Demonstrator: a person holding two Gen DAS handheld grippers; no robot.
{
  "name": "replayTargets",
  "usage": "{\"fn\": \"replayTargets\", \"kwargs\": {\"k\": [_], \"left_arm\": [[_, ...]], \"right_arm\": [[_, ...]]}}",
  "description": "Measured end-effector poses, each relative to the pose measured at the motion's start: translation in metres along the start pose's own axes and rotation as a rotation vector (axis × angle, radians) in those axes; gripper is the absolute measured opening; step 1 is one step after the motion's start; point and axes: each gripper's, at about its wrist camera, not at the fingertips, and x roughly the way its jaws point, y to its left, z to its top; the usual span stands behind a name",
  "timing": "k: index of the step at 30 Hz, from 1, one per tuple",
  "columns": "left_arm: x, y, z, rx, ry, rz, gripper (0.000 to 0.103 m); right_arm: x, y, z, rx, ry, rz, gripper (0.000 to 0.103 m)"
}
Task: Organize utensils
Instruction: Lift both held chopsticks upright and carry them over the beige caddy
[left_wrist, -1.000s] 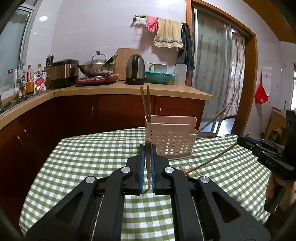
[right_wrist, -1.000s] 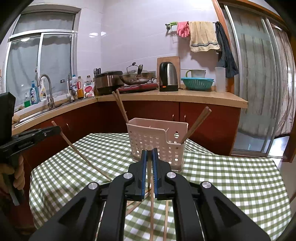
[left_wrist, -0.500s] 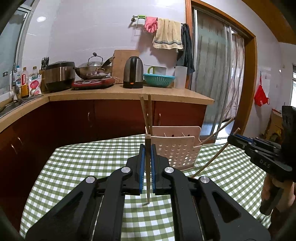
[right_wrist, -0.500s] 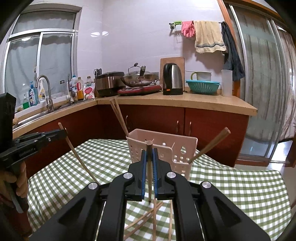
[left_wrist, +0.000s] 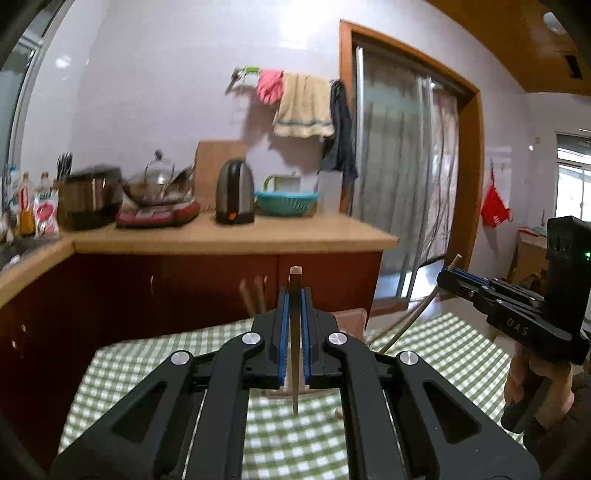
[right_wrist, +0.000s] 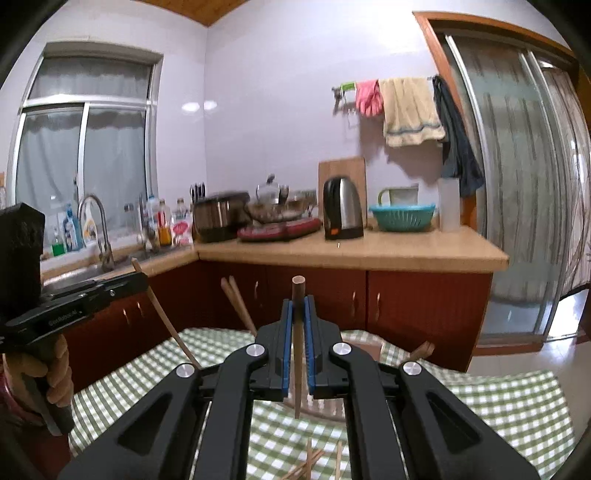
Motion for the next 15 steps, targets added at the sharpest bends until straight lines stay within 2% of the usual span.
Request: {"fn": "replayTargets", "kwargs": {"k": [7,15], "left_arm": [[0.014,-0.011,0.041,0.016,-0.101,-0.013,0.007],[0.049,-0.007,0.066,-0.002,-0.177,0.014,0.007]], "right_arm": [[0.000,-0.011,0.031,-0.026,-0.083,-0.042,0.007],[0.027,-0.030,0.038,-0.030,-0.095,-0.080,0.007]]}}
